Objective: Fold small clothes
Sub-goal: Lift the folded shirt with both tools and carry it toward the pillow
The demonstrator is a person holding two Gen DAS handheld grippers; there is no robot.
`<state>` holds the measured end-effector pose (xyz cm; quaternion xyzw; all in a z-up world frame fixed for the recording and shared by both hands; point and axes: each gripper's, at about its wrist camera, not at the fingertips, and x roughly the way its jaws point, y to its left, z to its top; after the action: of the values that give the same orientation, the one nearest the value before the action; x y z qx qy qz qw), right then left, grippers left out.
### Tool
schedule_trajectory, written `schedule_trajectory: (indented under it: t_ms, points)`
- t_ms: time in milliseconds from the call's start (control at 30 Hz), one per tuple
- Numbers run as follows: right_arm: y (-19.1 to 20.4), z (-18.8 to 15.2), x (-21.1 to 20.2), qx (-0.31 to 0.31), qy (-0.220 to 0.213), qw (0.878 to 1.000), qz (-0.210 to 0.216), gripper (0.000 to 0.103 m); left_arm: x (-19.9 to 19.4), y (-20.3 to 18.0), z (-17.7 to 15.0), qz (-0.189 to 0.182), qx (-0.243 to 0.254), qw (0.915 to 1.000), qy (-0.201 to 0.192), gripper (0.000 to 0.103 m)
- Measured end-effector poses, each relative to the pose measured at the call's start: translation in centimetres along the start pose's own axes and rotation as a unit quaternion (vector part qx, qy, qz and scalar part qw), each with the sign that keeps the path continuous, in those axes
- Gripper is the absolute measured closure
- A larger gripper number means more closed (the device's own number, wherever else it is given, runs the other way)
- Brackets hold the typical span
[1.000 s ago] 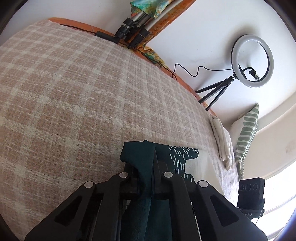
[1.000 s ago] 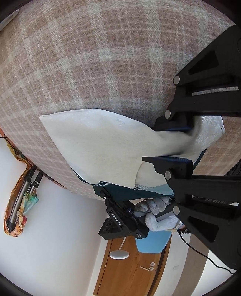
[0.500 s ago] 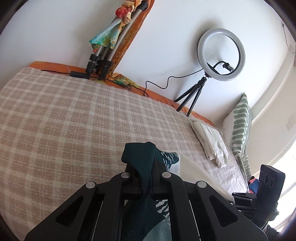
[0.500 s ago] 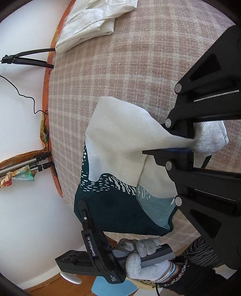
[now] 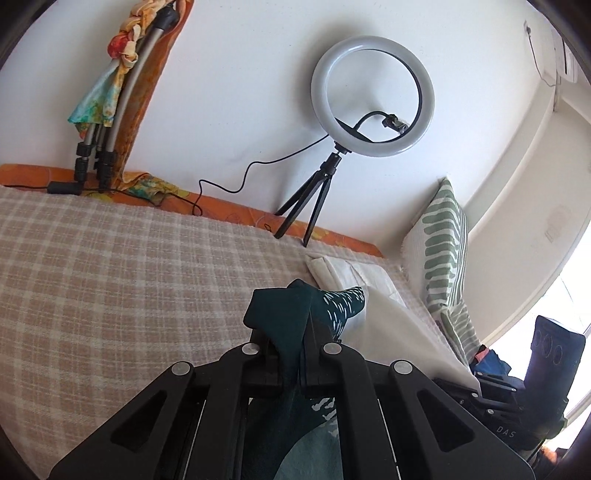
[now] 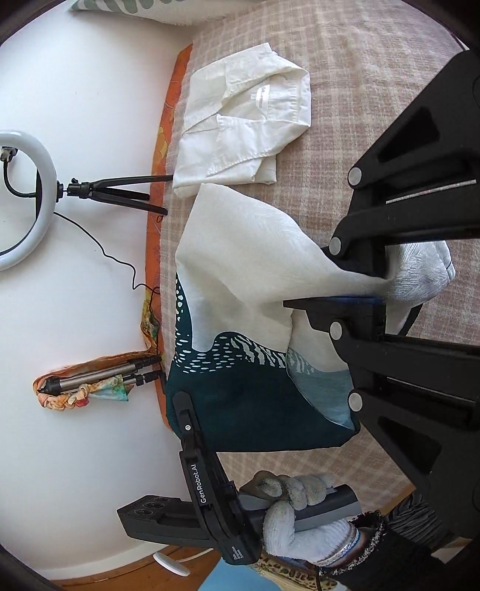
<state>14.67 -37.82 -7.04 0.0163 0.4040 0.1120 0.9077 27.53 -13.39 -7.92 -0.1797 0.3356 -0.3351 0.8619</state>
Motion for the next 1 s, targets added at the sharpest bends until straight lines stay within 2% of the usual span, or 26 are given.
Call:
schedule_trajectory:
  t_ms: [300, 567, 767, 1000]
  points:
    - [-8.8, 1.8, -2.0, 0.004, -0.014, 0.997, -0.072, 0.096, 6.5, -6.6, 2.4, -0.026, 0.037, 0.9990, 0.004, 0.100]
    - [-16.0, 3.5, -2.0, -0.002, -0.019, 0.990, -0.139, 0.096, 13.0, -10.6, 3.5, -0.041, 0.055, 0.9976, 0.012, 0.100]
    - [-20.3, 5.0, -0.5, -0.003, -0.021, 0.986, -0.164, 0.096, 16.5, -12.3, 4.2, -0.039, 0.071, 0.9966, 0.013, 0.100]
    - [-23.7, 6.3, 2.7, -0.002, -0.014, 0.985, -0.173, 0.096, 19.9, -12.3, 5.1, -0.018, 0.081, 0.9965, 0.013, 0.100]
